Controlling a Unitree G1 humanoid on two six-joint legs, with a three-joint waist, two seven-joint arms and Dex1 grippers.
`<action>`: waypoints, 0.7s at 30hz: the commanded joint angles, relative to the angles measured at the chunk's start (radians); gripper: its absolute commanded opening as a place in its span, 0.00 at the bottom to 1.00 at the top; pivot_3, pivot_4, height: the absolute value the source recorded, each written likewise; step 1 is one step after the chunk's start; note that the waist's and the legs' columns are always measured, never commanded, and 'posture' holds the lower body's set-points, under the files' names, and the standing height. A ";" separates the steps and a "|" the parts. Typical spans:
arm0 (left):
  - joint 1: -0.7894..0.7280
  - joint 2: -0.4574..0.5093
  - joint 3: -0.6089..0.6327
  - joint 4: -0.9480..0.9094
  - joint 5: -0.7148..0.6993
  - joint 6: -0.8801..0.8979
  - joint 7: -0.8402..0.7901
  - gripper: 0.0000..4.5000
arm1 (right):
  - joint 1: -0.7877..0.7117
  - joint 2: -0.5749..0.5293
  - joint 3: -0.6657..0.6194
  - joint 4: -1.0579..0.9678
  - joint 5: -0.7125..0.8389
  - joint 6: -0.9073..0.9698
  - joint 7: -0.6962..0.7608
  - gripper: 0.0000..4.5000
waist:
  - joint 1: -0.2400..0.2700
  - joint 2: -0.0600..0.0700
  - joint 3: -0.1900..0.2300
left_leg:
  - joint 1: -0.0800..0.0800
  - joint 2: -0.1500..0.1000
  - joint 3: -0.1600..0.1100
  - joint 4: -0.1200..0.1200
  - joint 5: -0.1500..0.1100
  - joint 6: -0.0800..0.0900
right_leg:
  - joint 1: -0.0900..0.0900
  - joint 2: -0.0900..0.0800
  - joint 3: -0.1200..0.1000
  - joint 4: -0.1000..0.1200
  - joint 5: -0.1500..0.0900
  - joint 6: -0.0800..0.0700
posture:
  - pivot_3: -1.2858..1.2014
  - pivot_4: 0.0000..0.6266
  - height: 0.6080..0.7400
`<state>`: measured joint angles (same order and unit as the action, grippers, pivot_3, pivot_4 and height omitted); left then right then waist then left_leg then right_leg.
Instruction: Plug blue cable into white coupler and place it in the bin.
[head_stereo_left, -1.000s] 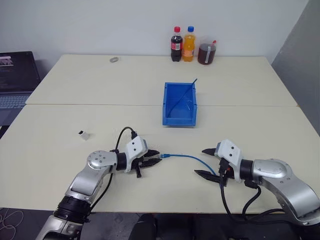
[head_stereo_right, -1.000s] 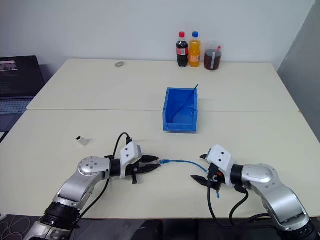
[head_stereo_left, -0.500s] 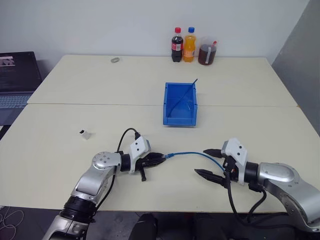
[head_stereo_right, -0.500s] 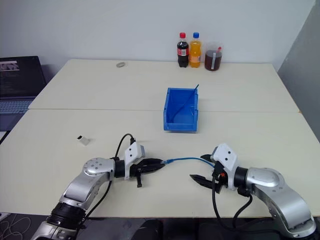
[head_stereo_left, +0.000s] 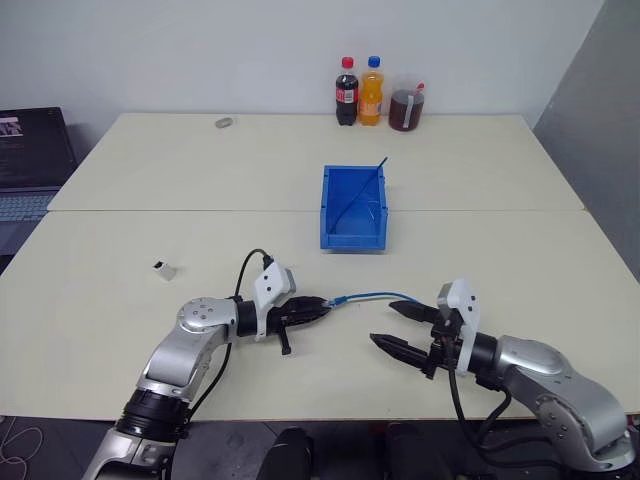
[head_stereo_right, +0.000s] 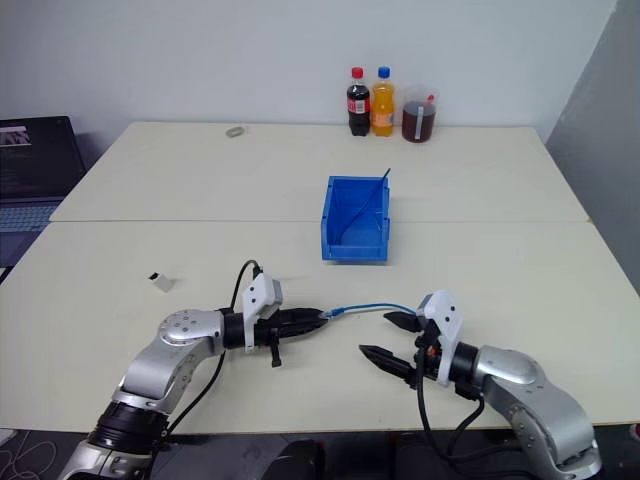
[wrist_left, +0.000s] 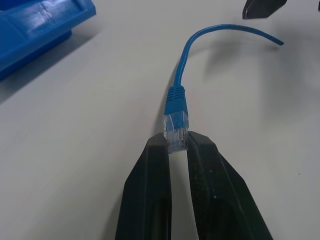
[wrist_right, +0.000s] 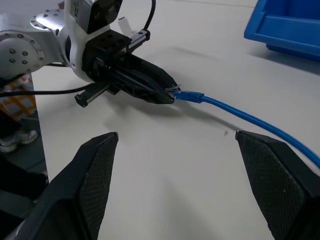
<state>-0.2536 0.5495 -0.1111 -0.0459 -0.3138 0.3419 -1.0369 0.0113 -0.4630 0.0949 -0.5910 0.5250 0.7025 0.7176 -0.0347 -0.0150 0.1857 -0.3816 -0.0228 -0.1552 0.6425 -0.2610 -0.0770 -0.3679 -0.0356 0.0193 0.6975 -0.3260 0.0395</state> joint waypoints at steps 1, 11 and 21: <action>0.033 0.024 0.066 -0.062 -0.061 0.057 0.013 0.04 | -0.021 -0.017 0.069 0.007 0.012 0.000 0.041 0.89 | 0.001 0.000 0.000 | 0.000 0.000 0.000 0.000 0.000 0.000 | 0.000 0.000 0.000 0.000 0.000 0.000 | 0.52 0.24 1.00; 0.007 0.014 0.067 -0.123 -0.132 0.149 0.010 0.04 | -0.127 0.151 0.092 0.214 -0.012 -0.042 -0.061 0.89 | 0.004 0.000 0.000 | 0.000 0.000 -0.001 0.000 0.000 0.000 | 0.000 -0.001 -0.001 0.000 0.000 0.000 | 0.52 0.24 1.00; -0.010 0.016 0.074 -0.157 -0.214 0.237 0.011 0.04 | -0.180 0.275 0.004 0.272 0.094 0.028 -0.123 0.89 | 0.002 0.000 0.000 | 0.000 0.000 -0.001 -0.001 0.000 0.000 | -0.001 -0.001 0.000 0.000 0.000 0.000 | 0.52 0.24 1.00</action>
<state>-0.2554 0.5630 -0.0551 -0.1536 -0.4940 0.5675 -1.0221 -0.1519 -0.1991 0.1253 -0.2964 0.5758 0.7237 0.6003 -0.0323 -0.0149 0.1858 -0.3821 -0.0228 -0.1558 0.6418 -0.2609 -0.0773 -0.3690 -0.0364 0.0194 0.6976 -0.3259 0.0393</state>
